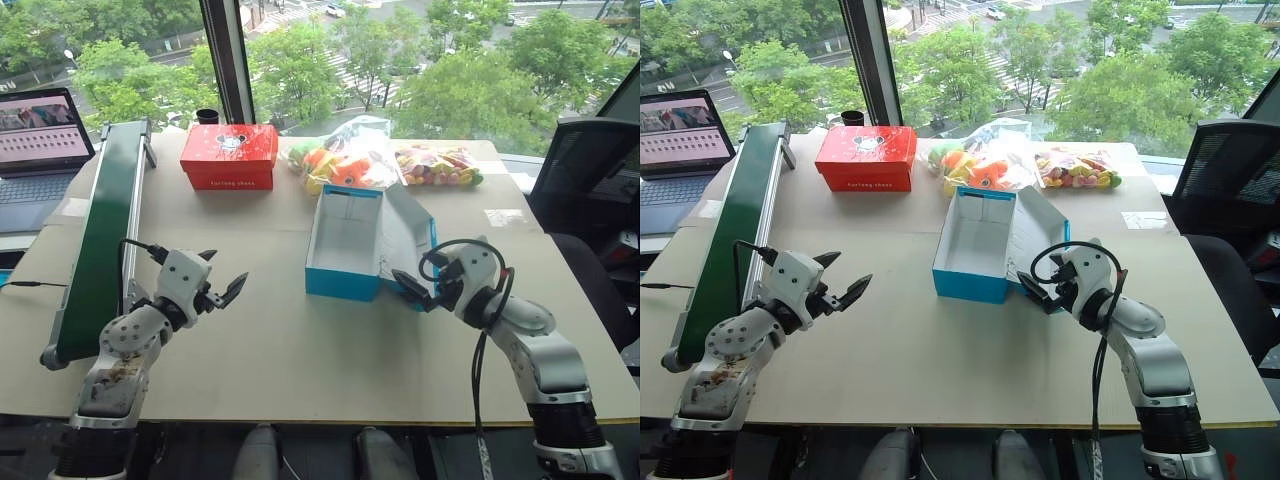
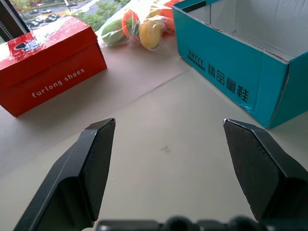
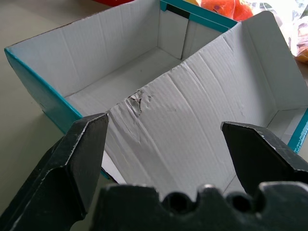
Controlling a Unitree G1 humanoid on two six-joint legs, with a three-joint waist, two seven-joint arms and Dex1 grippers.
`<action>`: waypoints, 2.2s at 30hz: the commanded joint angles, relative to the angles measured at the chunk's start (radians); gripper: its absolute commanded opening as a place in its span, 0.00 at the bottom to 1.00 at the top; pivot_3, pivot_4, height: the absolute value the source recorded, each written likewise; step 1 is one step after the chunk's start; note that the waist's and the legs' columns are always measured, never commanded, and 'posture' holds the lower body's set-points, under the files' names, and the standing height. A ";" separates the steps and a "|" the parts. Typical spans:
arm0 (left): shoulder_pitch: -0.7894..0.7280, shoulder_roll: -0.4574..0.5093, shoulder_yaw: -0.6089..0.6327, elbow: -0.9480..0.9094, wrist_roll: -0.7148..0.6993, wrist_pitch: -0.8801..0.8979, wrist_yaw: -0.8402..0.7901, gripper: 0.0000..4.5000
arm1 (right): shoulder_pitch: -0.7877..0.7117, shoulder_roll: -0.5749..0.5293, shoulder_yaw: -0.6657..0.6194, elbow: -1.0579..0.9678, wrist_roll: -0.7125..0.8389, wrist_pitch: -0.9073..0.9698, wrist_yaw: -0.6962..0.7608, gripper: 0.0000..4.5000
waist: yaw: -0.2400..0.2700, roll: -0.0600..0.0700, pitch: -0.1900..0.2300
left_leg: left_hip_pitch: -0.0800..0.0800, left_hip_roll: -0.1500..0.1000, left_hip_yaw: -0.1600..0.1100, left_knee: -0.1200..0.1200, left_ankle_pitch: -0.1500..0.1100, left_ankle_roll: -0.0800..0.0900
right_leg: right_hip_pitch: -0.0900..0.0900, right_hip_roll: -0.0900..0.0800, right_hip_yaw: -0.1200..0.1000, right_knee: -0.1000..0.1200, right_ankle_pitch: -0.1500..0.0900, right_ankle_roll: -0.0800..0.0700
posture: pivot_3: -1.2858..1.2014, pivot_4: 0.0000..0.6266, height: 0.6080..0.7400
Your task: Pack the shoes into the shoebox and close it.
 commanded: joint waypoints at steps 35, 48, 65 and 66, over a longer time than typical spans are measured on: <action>-0.064 0.051 0.598 -0.026 -0.118 0.359 0.427 0.99 | -0.552 0.285 0.229 0.314 -0.009 -0.036 0.113 1.00 | -0.023 -0.003 -0.001 | 0.000 0.000 -0.004 0.003 0.000 0.000 | -0.001 0.000 -0.002 0.009 0.001 -0.001 | 0.52 0.24 0.99; -0.210 0.026 0.466 0.225 -0.085 0.384 0.466 0.99 | -0.584 0.320 0.262 0.417 -0.089 -0.098 0.157 1.00 | -0.002 -0.007 -0.002 | 0.001 0.000 -0.006 0.003 0.002 -0.003 | -0.002 0.002 -0.005 0.013 0.001 -0.002 | 0.52 0.24 0.99; -0.474 0.082 0.331 0.627 0.009 0.235 0.472 0.99 | -0.469 0.203 0.219 0.256 -0.096 -0.048 0.148 1.00 | -0.012 -0.008 -0.002 | 0.001 0.000 -0.007 0.001 0.002 -0.003 | -0.003 0.001 -0.005 0.013 0.001 -0.002 | 0.52 0.24 0.99; -0.493 0.086 0.323 0.668 0.019 0.211 0.474 0.99 | -0.465 0.198 0.219 0.250 -0.101 -0.048 0.141 1.00 | -0.011 -0.008 -0.002 | 0.001 -0.001 -0.007 0.001 0.002 -0.003 | -0.002 0.001 -0.005 0.013 0.001 -0.002 | 0.52 0.24 0.99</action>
